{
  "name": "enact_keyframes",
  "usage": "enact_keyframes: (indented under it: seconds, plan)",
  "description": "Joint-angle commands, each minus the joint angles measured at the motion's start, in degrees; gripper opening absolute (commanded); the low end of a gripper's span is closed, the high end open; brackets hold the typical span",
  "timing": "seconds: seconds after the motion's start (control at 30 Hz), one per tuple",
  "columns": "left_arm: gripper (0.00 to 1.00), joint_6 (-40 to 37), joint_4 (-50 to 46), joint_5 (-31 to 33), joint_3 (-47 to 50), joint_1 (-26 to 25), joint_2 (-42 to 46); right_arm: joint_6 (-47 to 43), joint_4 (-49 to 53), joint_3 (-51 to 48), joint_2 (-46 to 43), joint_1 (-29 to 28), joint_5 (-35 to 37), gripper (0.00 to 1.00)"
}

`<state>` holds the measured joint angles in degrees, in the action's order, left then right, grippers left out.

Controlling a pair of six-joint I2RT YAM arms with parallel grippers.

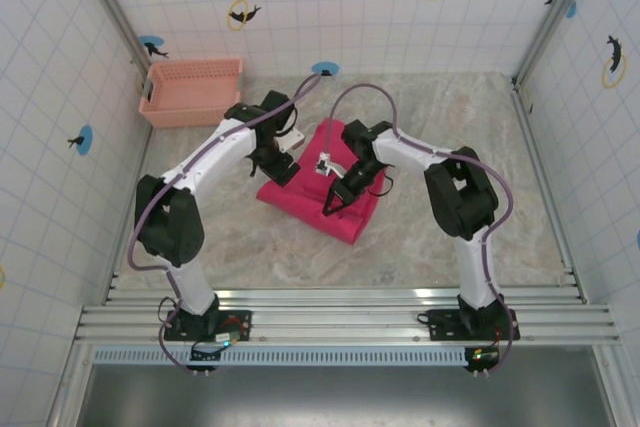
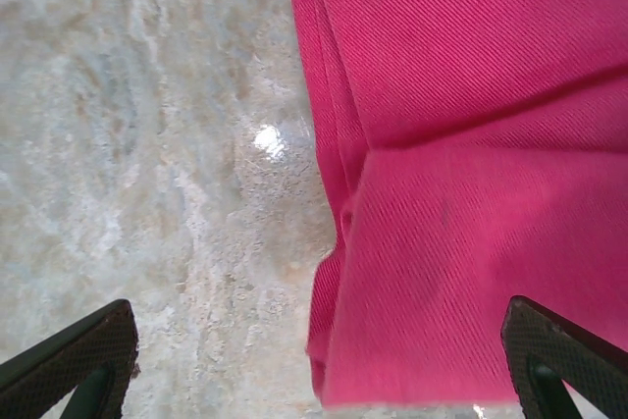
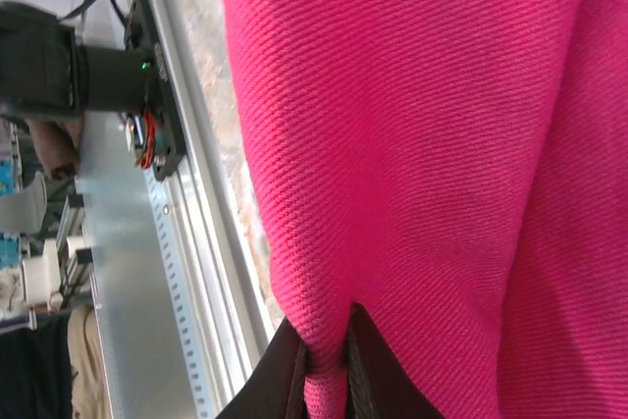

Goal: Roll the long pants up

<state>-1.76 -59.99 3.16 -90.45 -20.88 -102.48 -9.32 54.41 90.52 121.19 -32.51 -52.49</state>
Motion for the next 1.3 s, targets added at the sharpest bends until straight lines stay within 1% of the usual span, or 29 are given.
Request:
enact_keyframes:
  seconds: [0.0,0.07,0.17,0.2,0.33,0.53,0.7,0.83,0.9,1.0,1.07,1.13,1.17,1.23,1.27]
  plan:
    - [0.98,-0.87,-0.85,0.50,0.89,0.06,3.67,3.49,-4.35,1.91,3.47,2.06,-0.67,0.05]
    - [0.98,-0.90,-0.23,0.40,1.59,-0.09,3.55,4.76,-5.15,2.79,5.17,2.53,-1.17,0.05]
    - [0.98,-0.20,0.16,-0.47,1.01,-1.03,1.16,6.80,-7.67,3.04,7.28,3.41,-1.88,0.05]
    - [0.98,0.15,0.58,-0.81,0.75,-1.37,-0.01,7.53,-8.94,2.81,7.90,3.94,-3.10,0.05]
    - [0.97,1.10,1.45,-1.41,-2.03,-3.11,-5.56,10.11,-13.36,2.17,9.99,6.03,-6.35,0.05]
    - [0.98,2.04,1.80,-0.76,-8.69,-3.79,-15.74,9.26,-13.39,3.08,14.40,8.32,-8.90,0.05]
    - [0.98,2.60,-1.06,1.91,-18.02,-3.81,-25.13,7.80,-12.99,2.50,16.67,9.12,-9.97,0.05]
    - [0.97,2.59,-5.75,1.91,-27.92,-3.81,-34.00,5.75,-12.09,1.30,16.86,9.17,-9.79,0.06]
    - [0.97,2.30,-7.13,2.05,-30.17,-3.83,-36.77,4.99,-11.74,0.33,14.74,9.43,-7.76,0.11]
    - [0.97,1.85,-6.39,2.06,-29.53,-3.72,-37.87,4.99,-11.13,-0.61,9.24,10.57,-4.67,0.21]
    - [0.97,1.76,-6.31,2.20,-29.05,-3.57,-38.11,5.10,-10.09,-0.35,4.83,11.48,-1.47,0.24]
    - [0.98,1.67,-5.61,1.65,-28.06,-3.58,-37.99,3.80,-7.08,0.80,0.30,11.80,4.83,0.26]
    - [0.97,1.74,-5.43,1.51,-27.57,-3.52,-37.91,4.05,-6.16,1.04,-2.46,11.74,9.39,0.27]
    - [0.98,1.67,-4.92,0.94,-26.55,-3.46,-37.44,4.06,-5.52,0.75,-8.44,10.52,21.11,0.28]
    - [0.98,1.65,-4.65,0.80,-25.91,-3.35,-37.21,4.22,-5.99,-0.11,-11.96,9.24,29.90,0.33]
